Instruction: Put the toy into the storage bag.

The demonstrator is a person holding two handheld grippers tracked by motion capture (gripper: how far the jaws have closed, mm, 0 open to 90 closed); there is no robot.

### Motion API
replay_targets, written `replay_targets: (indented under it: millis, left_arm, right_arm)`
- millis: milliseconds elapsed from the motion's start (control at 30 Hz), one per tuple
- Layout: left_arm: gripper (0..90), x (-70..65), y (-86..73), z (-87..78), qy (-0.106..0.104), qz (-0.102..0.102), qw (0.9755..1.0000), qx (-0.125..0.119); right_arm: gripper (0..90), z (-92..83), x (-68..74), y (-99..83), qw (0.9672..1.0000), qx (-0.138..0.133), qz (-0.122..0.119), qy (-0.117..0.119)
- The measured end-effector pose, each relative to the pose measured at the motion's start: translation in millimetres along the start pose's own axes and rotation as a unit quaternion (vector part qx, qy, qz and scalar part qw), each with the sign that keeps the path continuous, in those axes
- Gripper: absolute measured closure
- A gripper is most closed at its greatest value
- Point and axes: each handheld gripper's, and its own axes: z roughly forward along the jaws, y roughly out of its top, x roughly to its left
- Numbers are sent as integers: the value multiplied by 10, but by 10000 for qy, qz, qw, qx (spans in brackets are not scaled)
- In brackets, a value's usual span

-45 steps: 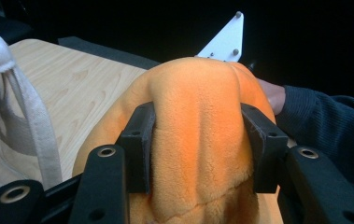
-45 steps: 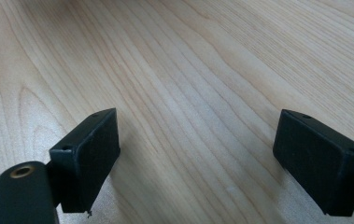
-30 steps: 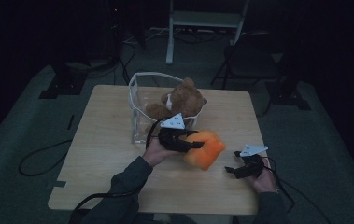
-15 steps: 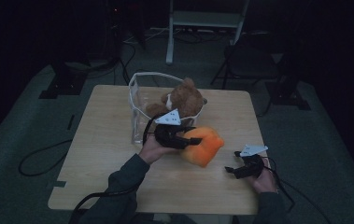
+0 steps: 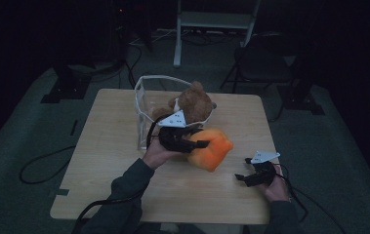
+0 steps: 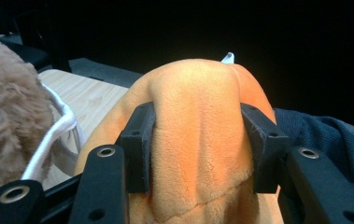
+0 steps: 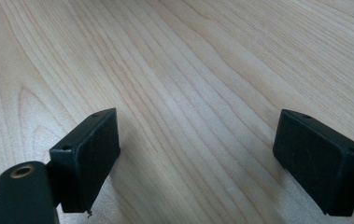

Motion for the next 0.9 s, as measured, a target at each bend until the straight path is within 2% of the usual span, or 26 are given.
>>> replay_targets:
  millis: [900]
  left_arm:
    - [524, 26, 182, -155, 117, 89, 9996, -228]
  right_arm:
    - [139, 0, -3, 0, 10000, -2, 15, -23]
